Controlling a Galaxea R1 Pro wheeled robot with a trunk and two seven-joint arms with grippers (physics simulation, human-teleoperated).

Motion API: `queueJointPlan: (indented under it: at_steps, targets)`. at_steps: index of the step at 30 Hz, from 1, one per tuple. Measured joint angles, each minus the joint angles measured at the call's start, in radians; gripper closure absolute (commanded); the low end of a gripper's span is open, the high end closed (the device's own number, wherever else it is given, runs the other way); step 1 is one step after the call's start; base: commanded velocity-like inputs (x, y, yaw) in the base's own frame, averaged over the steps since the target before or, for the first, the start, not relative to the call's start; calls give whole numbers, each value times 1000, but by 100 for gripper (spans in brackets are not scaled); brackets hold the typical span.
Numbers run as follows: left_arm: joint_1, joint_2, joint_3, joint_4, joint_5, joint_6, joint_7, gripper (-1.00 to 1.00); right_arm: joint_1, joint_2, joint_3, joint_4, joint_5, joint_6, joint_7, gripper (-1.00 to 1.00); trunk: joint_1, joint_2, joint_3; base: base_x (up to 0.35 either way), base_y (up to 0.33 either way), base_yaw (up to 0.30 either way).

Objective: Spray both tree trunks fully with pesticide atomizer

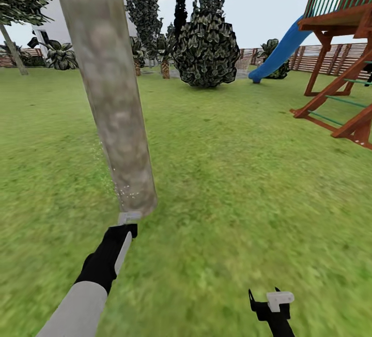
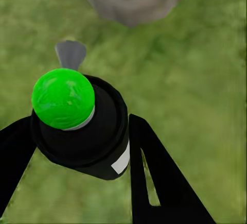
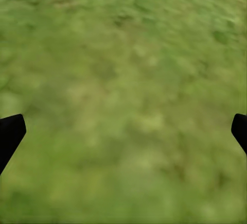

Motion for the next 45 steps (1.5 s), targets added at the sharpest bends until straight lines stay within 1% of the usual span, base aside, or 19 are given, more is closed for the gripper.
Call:
queueJointPlan:
  at_steps: [5,9,10,11,14,16,19,21,22,23,26,30,32,34,36,38,40,43,45]
  targets:
    - [-115,4,-5,0,-1,73,-2,100,0,0,0,0,0,-1,0,-100,0,0,0,0,0,1]
    - [-122,63,6,-1,-1,79,-5,100,0,0,0,0,0,0,0,-100,0,0,0,0,0,0]
    - [-126,64,2,-1,5,78,-6,100,0,0,0,0,0,0,0,-100,0,0,0,0,0,0]
    - [-131,53,-5,-2,10,80,-6,100,0,0,0,0,0,0,0,-100,0,0,0,0,0,0]
    - [-156,-7,-69,-26,10,95,-4,100,0,0,0,0,0,0,0,-100,0,0,0,0,0,0]
    - [-165,-16,-87,-100,1,134,-3,100,0,0,0,0,0,0,0,-100,0,0,0,0,0,0]
    - [-165,3,-84,-158,-2,173,-3,100,0,0,0,0,0,0,0,-100,0,0,0,0,0,0]
    - [-160,72,-62,-170,-15,183,-3,100,0,0,0,0,0,0,0,-100,0,0,0,0,0,0]
    - [-156,95,-51,-171,-5,181,-4,100,0,0,0,0,0,0,0,-100,0,0,0,0,0,0]
    - [-153,104,-49,-171,0,180,-4,100,0,0,0,0,0,0,0,-100,0,0,0,0,0,0]
    - [-151,100,-60,-171,6,177,-4,100,0,0,0,0,0,0,1,-100,0,0,0,2,0,0]
    - [-158,50,-98,-173,10,177,-3,100,0,0,0,0,0,0,1,-100,0,0,0,220,0,0]
    - [-159,54,-99,-173,1,179,-3,100,0,0,0,0,0,0,1,-100,0,0,0,207,0,0]
    - [-159,72,-88,-173,-12,182,-2,100,0,0,0,0,0,0,1,-100,0,0,0,42,0,0]
    - [-163,134,-75,-172,-14,183,-3,100,0,0,0,0,0,0,1,-100,0,0,0,8,0,0]
    - [-163,162,-74,-173,-1,189,-4,100,0,0,0,0,0,0,1,-100,0,0,0,2,0,0]
    - [-161,151,-79,-199,9,225,-4,100,0,0,0,0,0,0,1,-100,0,0,0,0,0,0]
    - [-166,77,-84,-237,13,262,-3,100,0,0,0,0,0,0,1,-100,0,0,0,0,0,0]
    - [-168,59,-85,-295,0,310,-3,100,0,0,0,0,0,0,1,-100,0,0,0,0,0,0]
